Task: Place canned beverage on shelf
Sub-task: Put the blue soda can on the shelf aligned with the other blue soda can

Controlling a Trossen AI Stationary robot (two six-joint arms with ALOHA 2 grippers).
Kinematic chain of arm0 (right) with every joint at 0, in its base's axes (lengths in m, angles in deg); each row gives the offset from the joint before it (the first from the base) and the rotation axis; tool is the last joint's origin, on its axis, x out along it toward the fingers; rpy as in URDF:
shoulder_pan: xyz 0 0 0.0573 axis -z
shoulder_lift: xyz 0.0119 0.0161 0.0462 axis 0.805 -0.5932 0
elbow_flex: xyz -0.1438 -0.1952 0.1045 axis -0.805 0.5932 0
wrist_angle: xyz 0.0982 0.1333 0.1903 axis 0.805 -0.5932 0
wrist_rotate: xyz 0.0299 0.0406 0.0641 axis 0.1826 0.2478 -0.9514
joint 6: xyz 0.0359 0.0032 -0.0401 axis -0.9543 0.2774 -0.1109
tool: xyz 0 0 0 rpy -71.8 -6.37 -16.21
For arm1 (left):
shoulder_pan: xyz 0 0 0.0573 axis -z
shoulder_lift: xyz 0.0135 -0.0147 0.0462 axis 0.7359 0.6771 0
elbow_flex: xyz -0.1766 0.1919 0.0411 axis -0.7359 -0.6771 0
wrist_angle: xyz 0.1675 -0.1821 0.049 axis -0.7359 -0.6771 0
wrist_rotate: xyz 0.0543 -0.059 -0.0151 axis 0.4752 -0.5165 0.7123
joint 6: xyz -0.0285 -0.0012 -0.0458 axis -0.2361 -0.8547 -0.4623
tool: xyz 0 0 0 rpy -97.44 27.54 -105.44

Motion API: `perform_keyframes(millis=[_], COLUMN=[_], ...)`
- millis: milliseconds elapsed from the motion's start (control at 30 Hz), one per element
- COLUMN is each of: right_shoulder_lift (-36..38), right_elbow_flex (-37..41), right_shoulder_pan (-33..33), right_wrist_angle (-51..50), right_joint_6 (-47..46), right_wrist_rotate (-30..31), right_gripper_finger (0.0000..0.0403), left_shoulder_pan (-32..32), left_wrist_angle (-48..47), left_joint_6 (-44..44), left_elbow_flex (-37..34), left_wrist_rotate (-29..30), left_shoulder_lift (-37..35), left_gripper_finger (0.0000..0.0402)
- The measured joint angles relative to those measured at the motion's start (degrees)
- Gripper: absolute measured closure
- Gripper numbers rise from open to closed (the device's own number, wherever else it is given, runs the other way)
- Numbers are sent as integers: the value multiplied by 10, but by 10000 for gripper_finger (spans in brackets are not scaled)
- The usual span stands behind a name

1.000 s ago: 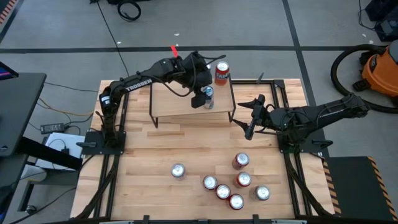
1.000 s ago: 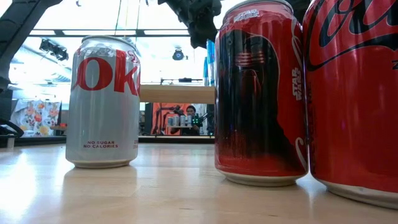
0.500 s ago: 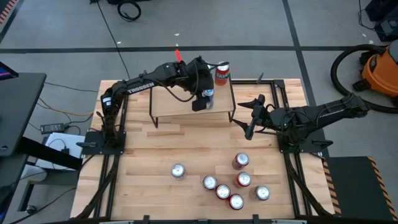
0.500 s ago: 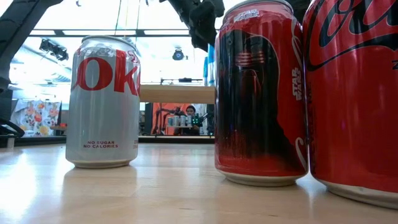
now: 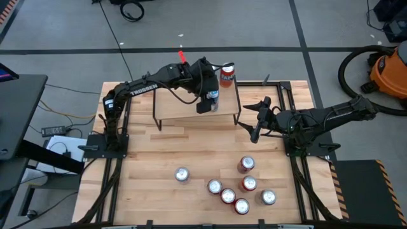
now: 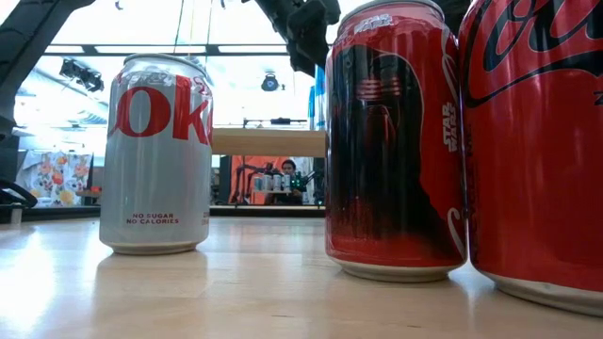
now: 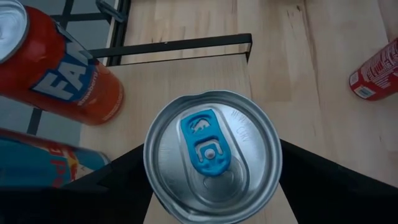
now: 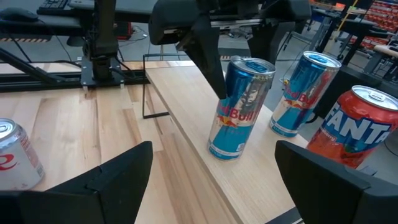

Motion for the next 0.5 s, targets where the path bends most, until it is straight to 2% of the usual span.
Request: perform_keyframes(millis=[500], right_shoulder_lift=[0], right_elbow_flex=[0], right_shoulder_pan=[0], right_wrist_angle=[5], right_joint_6=[0], right_wrist_rotate=[-9], right_gripper_finger=[53], left_shoulder_pan=[0], left_wrist_angle=[1], left_joint_6=[18], left_elbow_flex=[1], left_wrist_rotate=[8], left_shoulder_lift=[-6], left_gripper_finger=[88])
